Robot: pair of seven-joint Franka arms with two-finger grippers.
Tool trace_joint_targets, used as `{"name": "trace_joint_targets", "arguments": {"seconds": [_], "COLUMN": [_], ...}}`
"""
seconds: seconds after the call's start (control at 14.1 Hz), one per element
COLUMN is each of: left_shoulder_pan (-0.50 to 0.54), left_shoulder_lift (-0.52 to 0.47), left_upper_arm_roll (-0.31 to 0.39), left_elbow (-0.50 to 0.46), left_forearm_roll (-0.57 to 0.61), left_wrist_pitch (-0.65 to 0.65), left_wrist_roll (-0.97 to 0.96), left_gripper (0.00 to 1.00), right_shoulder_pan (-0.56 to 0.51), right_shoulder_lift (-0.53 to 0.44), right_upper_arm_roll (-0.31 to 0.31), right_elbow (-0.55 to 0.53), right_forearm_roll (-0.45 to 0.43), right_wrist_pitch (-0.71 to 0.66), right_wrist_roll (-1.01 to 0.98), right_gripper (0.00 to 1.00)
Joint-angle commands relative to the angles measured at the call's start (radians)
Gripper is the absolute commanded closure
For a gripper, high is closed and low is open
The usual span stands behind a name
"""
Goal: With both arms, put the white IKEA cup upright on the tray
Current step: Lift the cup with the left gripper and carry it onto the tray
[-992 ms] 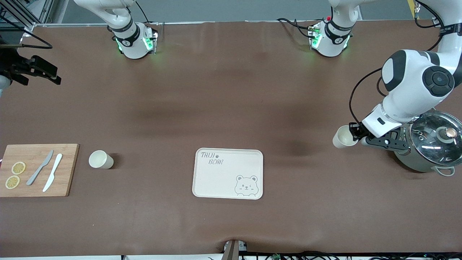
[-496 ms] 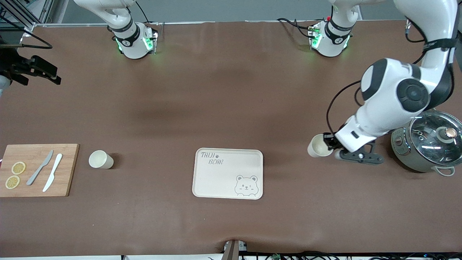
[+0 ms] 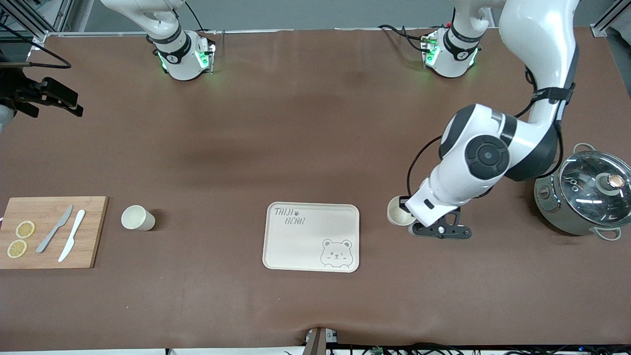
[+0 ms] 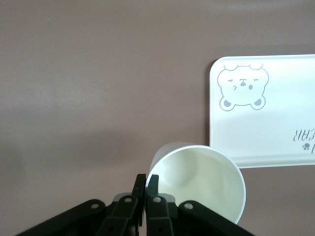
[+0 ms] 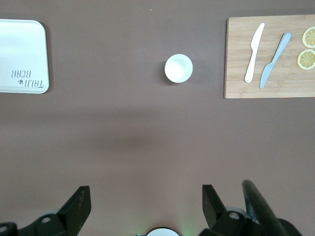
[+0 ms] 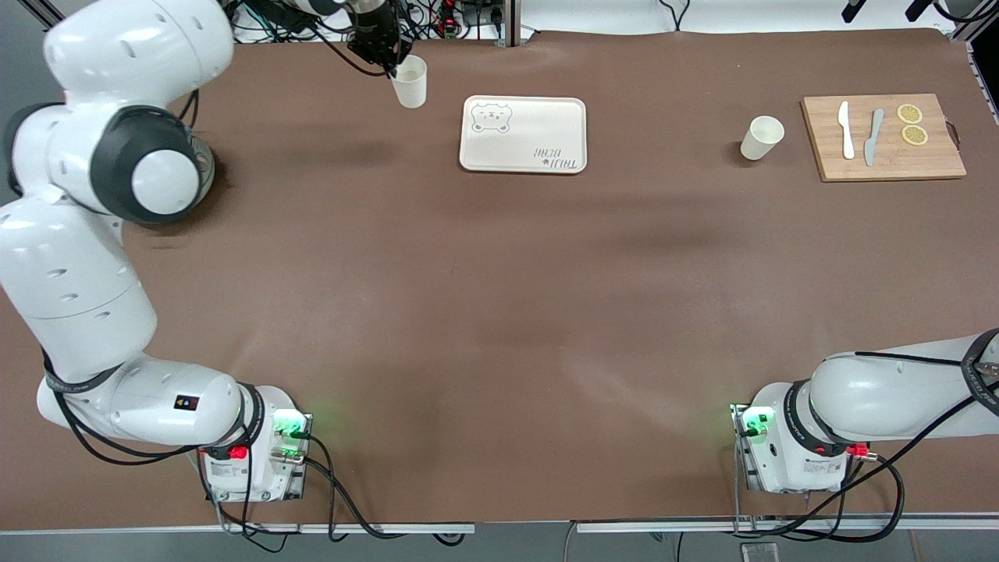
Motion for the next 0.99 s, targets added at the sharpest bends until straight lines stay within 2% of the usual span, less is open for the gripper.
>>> {"name": "trace_joint_targets", "arguments": {"seconds": [0.0,0.14,0.92], "left_shoulder_pan": [-0.135,-0.195,-0.267], "left_shoulder_lift": [0.105,0.131,0.242], "left_upper_arm_roll": [0.084,0.124,0.121], "left_elbow": [0.123,0.134,0.113], "left_forearm_roll": [0.018,0.013,0.007], "left_wrist_pitch": [-0.022,0.016,0.267], "left_wrist_roll": [-0.07,-0.101,-0.283], "left_gripper": [1.0,1.0,1.0], "right_shoulder_pan": [-0.009,-0.009,-0.009], "right_shoulder_lift": [0.006,0.006,0.015], "right_upper_arm_roll": [0.003,0.003,0.003], "right_elbow": [0.012,0.012,0.012], "right_forearm_roll": [0.0,0.0,0.0], "right_wrist_pitch": [-0.003,-0.004,-0.004], "right_wrist_roll": [-0.008,-0.008,-0.008], "right_gripper": [0.0,0.0,0.0]}}
